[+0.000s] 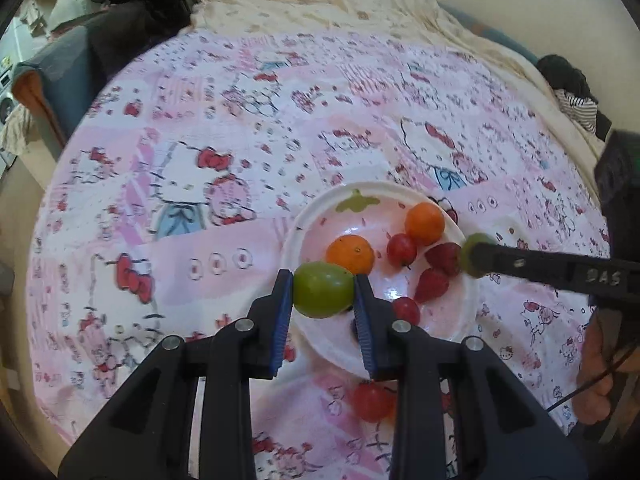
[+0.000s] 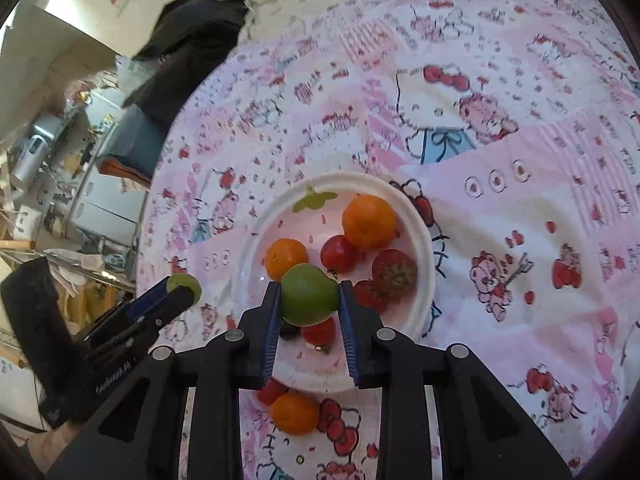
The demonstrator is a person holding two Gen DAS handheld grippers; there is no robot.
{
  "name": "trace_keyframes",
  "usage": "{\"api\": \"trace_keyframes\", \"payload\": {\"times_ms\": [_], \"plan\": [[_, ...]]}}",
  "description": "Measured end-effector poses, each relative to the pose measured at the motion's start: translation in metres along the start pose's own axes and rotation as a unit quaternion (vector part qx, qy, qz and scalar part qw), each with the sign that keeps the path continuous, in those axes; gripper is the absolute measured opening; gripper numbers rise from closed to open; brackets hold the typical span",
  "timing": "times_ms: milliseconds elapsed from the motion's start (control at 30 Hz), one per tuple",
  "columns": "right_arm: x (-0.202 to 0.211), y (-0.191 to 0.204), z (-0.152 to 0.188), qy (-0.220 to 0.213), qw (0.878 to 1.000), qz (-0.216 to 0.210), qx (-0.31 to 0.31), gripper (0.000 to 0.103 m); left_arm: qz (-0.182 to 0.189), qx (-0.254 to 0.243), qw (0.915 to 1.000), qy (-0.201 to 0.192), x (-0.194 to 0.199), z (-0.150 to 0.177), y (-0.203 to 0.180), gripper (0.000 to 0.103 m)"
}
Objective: Organize fruits
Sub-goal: 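Carry the green grape and lime onto the plate and open both tools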
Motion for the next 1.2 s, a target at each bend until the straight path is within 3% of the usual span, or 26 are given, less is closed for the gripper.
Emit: {"api": "trace_keyframes", "payload": {"times_ms": [233,633,667,700,767,833,1033,1200], "plan": [[-0.040,-0.006,-0.005,0.035,0.999,0.032,0.001,0.029,-0.004,-0.047,0.9986,0.023,-0.038,0.001,-0.022,0.028],[-0.048,-0.013,-0.005,0.047,0.998,0.023,-0.022,0.034,-0.001,-0.017,0.9986,0.050,-0.054,0.008,-0.009,0.028],[-0.047,-0.013,-0.005,0.043,0.999,0.021,-0.023,0.040,-0.001,-0.018,0.9985,0.051,-0.054,0.008,-0.009,0.033],[-0.045,-0.012,-0.005,0.038,0.999,0.017,-0.023,0.058,0.000,-0.018,0.9984,0.054,-0.054,0.008,-0.010,0.048],[-0.040,-0.009,-0.006,0.023,0.999,0.011,-0.019,0.075,-0.011,-0.011,0.9989,0.044,-0.051,0.007,-0.008,0.066],[-0.035,-0.005,-0.008,0.011,1.000,0.013,-0.014,0.075,-0.013,-0.005,0.9995,0.030,-0.044,0.005,-0.007,0.070],[-0.001,0.005,-0.015,-0.040,0.999,0.016,0.002,0.075,-0.008,0.024,0.9997,0.000,-0.017,-0.005,0.005,0.070],[0.020,0.003,-0.007,-0.055,0.998,0.016,-0.010,0.075,-0.021,0.043,0.9988,-0.011,0.000,-0.001,0.019,0.070]]}}
Point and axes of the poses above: each gripper's, at about its wrist camera, not at the fingertips, and x roughly against the way its jaws point, y to its left, z to its underside, the point moved 3 cm from there along -x, roughly the way its jaws point, and after that the axes turned 8 degrees about y, right-handed, at the moved point
